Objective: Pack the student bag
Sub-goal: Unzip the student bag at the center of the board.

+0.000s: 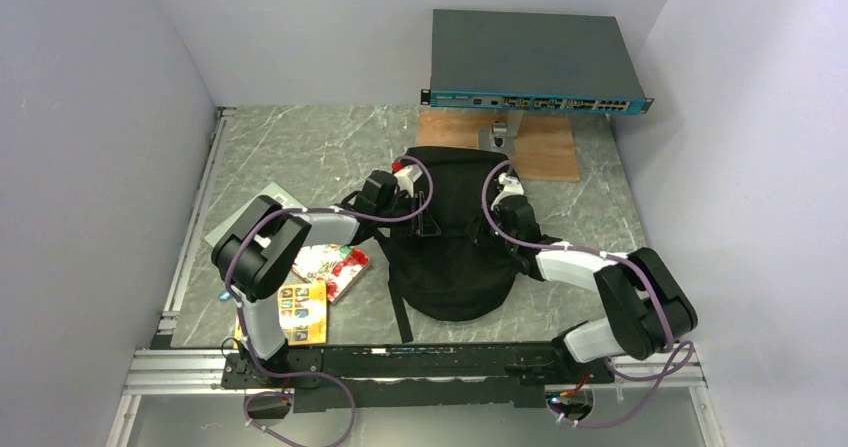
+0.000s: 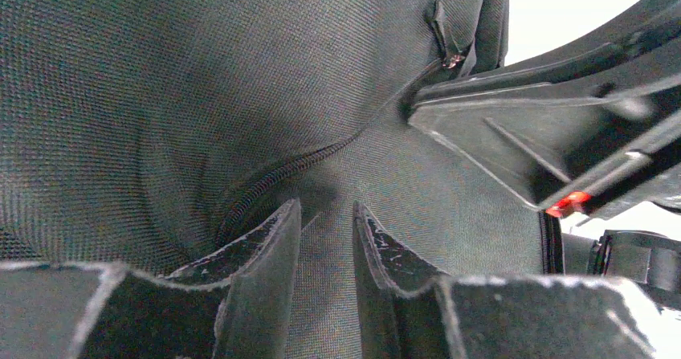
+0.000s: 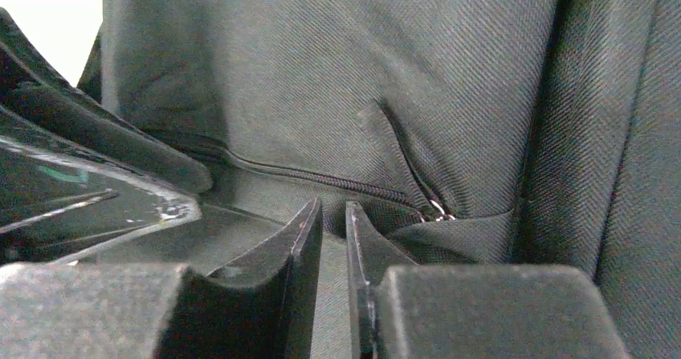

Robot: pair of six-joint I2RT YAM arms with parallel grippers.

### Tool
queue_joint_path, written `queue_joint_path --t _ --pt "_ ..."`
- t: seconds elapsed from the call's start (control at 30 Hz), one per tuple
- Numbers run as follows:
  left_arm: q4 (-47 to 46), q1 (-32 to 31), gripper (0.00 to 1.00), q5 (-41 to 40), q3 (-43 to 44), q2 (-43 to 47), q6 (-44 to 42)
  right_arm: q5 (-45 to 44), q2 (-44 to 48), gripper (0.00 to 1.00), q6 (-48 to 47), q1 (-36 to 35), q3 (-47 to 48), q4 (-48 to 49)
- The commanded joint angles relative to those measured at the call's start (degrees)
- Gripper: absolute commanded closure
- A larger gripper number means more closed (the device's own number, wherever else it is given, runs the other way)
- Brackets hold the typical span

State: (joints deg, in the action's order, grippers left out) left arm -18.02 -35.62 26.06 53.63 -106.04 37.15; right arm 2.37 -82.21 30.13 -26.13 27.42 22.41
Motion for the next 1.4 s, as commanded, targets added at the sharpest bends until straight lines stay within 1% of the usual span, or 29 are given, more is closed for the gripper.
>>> queue_joint_path --t 0.0,0.03,0.13,0.33,0.43,0.6,0.67,0.77,0.83,0.87,0.9,0.93,1.0,1.07,1.1,1.17,1.23,1.3,1.33,1.37 --pt "1.50 -0.13 0.64 -0.40 -1.85 -0.97 -0.65 -6.26 5.59 0.76 -5.32 0.16 6.15 -12.14" --pt "1.42 -0.15 0.64 -0.47 -2.00 -0.78 -0.60 -7.26 5.78 0.72 -6.44 0.16 7.48 -14.24" --pt "1.12 -0.16 0.64 -0.34 -2.29 -0.79 -0.33 -8.75 5.36 0.67 -9.86 0.20 9.74 -16.86" --pt "0.29 -0.16 0.65 0.13 -2.63 -1.28 0.30 -9.08 0.89 0.64 -12.53 0.20 14.51 -18.76" --pt "0.42 -0.16 0.65 0.13 -2.74 -1.06 0.22 -10.60 -1.17 0.63 -13.73 0.20 16.00 -19.11" --pt "0.47 -0.11 0.65 -0.09 -3.13 -0.65 0.01 -10.30 -3.32 0.63 -15.10 -0.35 15.89 -18.52" --pt "0.21 -0.15 0.65 0.11 -3.09 -0.82 0.09 -12.27 -3.75 0.63 -15.75 -1.58 15.89 -18.65" --pt "-0.44 -0.16 0.66 0.43 -3.10 -1.25 0.49 -17.53 -4.78 0.64 -17.09 -3.79 16.28 -18.81" --pt "-0.67 -0.16 0.67 0.63 -2.94 -1.53 0.69 -21.16 -5.78 0.68 -17.66 -5.12 16.71 -18.63" --pt "-0.76 -0.16 0.67 0.65 -2.89 -1.68 0.73 -22.70 -6.38 0.72 -17.85 -5.68 16.92 -18.36" --pt "-1.01 -0.16 0.68 0.59 -2.91 -1.84 0.91 -24.25 -6.76 0.82 -17.60 -6.19 16.89 -17.59" --pt "-1.31 -0.16 0.68 0.46 -3.03 -1.90 1.17 -24.89 -6.90 0.98 -17.19 -6.47 16.81 -16.94" --pt "-1.78 -0.14 0.70 -0.04 -3.38 -2.18 1.53 -25.17 -6.47 1.00 -15.89 -7.58 17.36 -16.54" --pt "-2.68 -0.16 0.73 -0.71 -3.88 -2.60 2.20 -23.50 -5.03 1.00 -12.67 -9.29 18.46 -15.89" --pt "-3.51 -0.17 0.75 -0.94 -4.36 -2.92 2.72 -20.93 -4.11 1.00 -9.73 -9.78 18.94 -15.23" --pt "-5.02 -0.20 0.79 -1.18 -4.73 -3.86 3.73 -13.08 -2.80 1.00 -2.15 -10.64 19.02 -11.48" --pt "-6.79 -0.16 0.82 -1.04 -5.04 -4.96 4.91 -3.81 -1.89 1.00 6.87 -11.30 16.68 -2.72" --pt "-8.38 -0.17 0.84 -0.80 -5.19 -5.90 5.86 3.32 -2.48 1.00 15.52 -11.00 12.67 8.37" --pt "-8.84 -0.15 0.84 -0.40 -5.14 -6.36 6.18 4.87 -3.21 1.00 17.38 -10.84 12.03 12.15" --pt "-9.09 -0.18 0.85 -0.07 -5.07 -6.78 6.49 4.93 -3.94 1.00 17.34 -10.73 12.31 12.91"
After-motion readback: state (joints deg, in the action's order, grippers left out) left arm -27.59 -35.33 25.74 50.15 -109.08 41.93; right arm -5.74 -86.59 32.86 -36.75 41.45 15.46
